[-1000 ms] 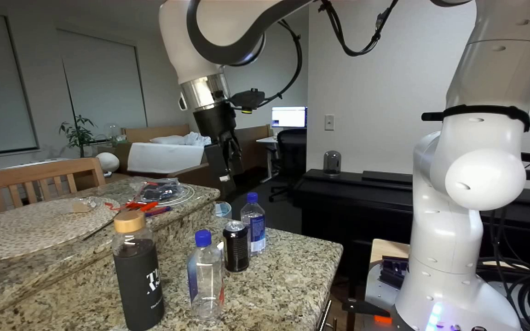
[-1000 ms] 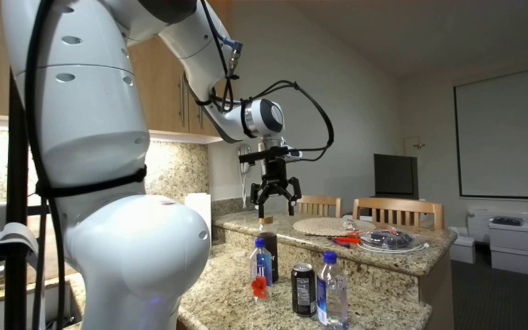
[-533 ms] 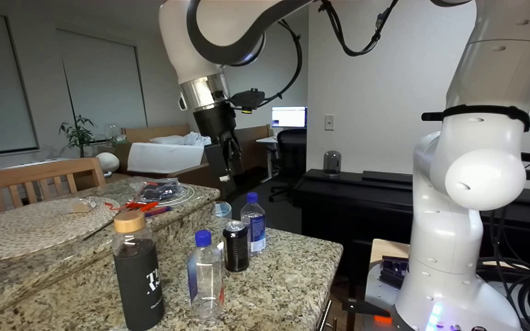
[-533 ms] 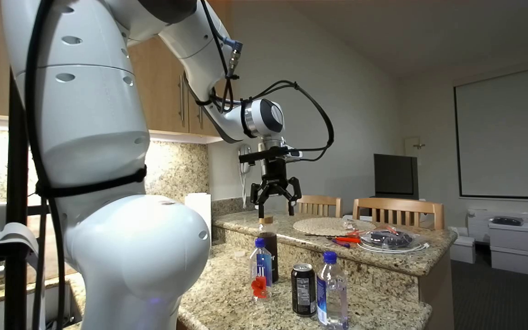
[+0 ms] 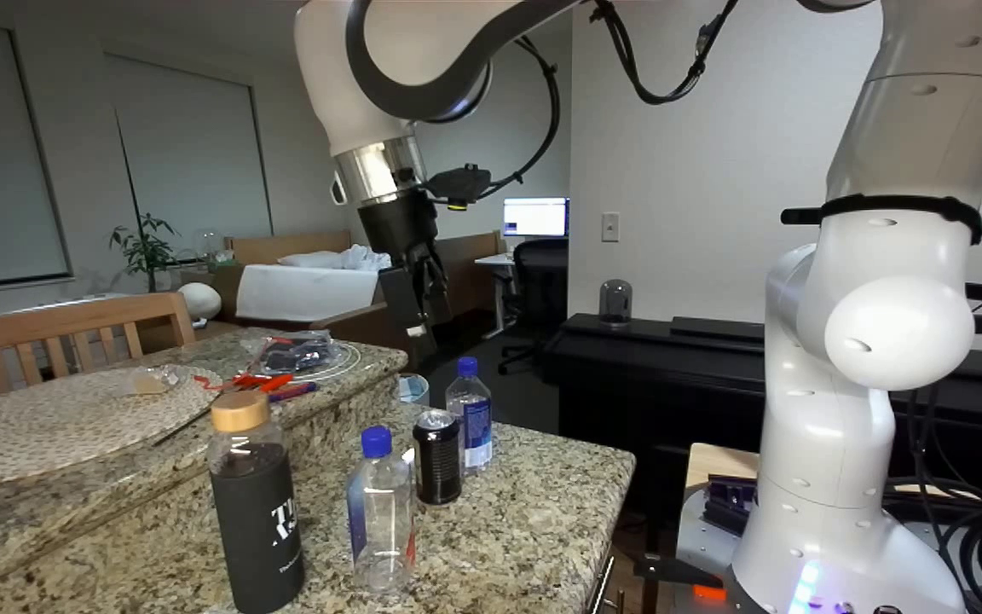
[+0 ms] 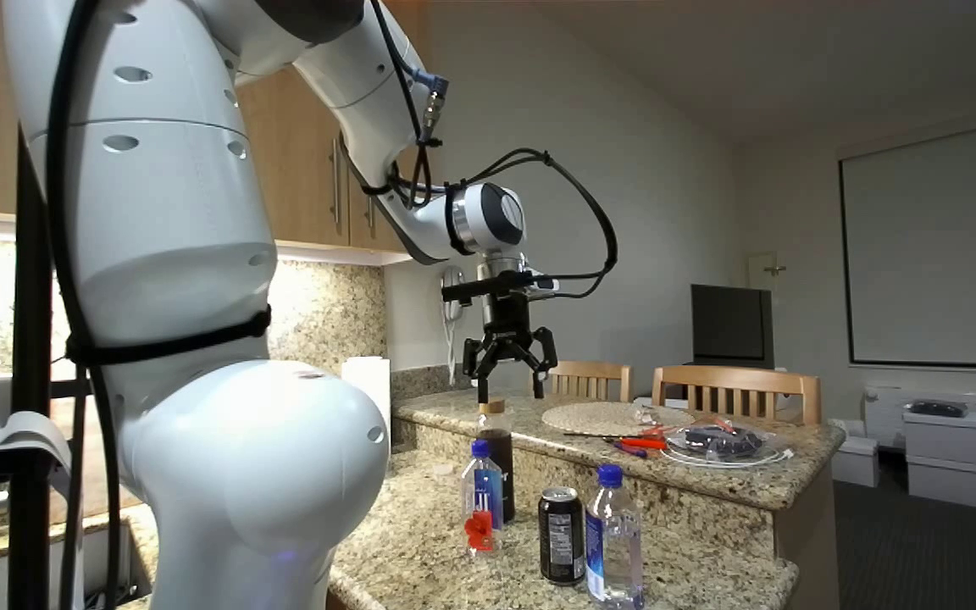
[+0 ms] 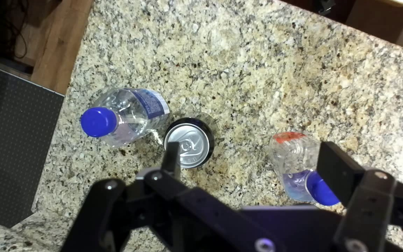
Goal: Move the left transparent bottle to the right, the move the can to the left
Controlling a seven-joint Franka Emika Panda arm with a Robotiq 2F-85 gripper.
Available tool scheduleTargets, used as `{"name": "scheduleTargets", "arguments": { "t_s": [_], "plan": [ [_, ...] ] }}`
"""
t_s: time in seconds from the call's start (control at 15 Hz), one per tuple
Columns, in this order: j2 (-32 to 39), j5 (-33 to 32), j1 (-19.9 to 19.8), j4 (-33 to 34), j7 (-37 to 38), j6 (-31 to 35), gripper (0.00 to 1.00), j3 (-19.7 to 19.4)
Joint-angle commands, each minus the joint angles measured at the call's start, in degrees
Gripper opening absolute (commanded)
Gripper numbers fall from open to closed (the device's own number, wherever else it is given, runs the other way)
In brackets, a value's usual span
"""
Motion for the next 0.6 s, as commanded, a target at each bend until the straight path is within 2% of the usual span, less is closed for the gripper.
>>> {"name": "scheduleTargets", "arguments": {
  "t_s": [0.0,0.27,0.4,0.53],
  "plan": [
    [0.08,-0.19,0.95,0.1,0.2,-0.12,1.0,-0.87],
    [0.32,-0.49,0.88,0.29,1.12,0.33,1.0,-0.69],
    [1.05,-0.35,1.24,0.68,1.51,2.47,1.0,-0.46],
    [-1.25,0.52,1.69,-1.08,0.76,4.83,1.0,-0.7]
  ]
}}
